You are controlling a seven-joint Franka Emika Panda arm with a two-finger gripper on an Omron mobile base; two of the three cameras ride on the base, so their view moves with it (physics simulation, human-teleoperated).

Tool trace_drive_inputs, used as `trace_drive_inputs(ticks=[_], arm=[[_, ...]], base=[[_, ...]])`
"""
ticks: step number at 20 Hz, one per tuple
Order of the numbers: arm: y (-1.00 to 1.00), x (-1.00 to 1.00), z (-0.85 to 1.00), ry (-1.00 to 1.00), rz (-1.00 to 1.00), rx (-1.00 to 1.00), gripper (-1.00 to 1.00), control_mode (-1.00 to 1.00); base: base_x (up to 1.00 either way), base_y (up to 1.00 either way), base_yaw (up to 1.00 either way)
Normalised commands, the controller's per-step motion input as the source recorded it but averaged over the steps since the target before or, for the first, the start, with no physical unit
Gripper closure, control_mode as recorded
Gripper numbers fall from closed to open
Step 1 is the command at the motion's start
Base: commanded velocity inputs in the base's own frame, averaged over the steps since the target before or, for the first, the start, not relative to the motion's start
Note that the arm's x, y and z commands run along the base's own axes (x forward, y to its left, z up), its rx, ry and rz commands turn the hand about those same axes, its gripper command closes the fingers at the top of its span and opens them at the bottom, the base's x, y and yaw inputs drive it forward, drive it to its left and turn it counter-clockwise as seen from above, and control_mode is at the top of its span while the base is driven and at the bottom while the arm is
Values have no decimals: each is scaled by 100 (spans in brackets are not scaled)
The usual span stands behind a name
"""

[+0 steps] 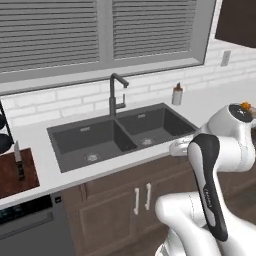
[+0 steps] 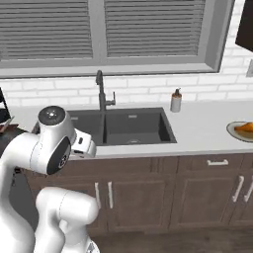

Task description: Pick up the knife from the drawer and place it on the cutting board. Then place the meat from the plate to the cutting board.

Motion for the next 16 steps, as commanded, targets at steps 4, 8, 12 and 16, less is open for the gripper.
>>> trace_drive_inputs(ticks=[4, 8, 12, 16], arm=[[0, 0, 0, 0, 0, 0, -100, 100], [0, 0, 0, 0, 0, 0, -100, 100], [0, 0, 0, 0, 0, 0, -100, 100], [0, 0, 0, 0, 0, 0, -100, 100]], base=[[52, -98, -1], [64, -89, -1], [80, -74, 0], [80, -56, 0]])
